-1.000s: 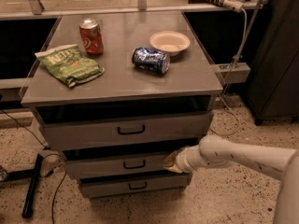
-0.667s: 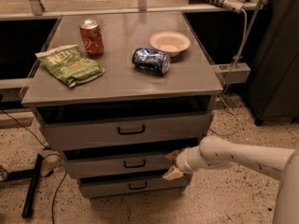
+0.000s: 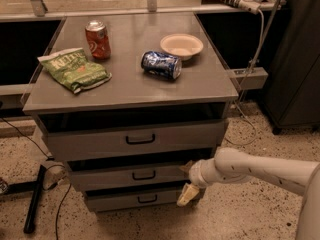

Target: Close middle drawer

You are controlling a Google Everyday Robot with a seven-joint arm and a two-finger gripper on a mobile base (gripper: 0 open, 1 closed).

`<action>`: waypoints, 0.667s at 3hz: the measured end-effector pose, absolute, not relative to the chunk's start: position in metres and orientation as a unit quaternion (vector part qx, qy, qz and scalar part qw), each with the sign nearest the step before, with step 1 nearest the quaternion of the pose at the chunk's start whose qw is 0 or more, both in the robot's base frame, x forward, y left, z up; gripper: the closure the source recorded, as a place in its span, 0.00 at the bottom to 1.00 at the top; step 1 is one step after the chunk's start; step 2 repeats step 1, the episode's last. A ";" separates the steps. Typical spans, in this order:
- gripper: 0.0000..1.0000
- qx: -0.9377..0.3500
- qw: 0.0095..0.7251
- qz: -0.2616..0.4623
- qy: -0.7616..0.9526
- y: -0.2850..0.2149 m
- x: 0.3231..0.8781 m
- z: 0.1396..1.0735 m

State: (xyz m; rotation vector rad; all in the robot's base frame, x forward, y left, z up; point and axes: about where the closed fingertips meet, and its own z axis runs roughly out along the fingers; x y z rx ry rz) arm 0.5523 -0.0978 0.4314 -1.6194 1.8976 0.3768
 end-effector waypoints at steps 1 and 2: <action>0.00 -0.611 0.304 0.142 0.716 -0.098 0.552 0.431; 0.00 -0.611 0.304 0.142 0.716 -0.098 0.552 0.431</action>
Offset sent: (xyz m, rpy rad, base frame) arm 0.0000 0.0000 0.0000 0.0000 0.0000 0.0000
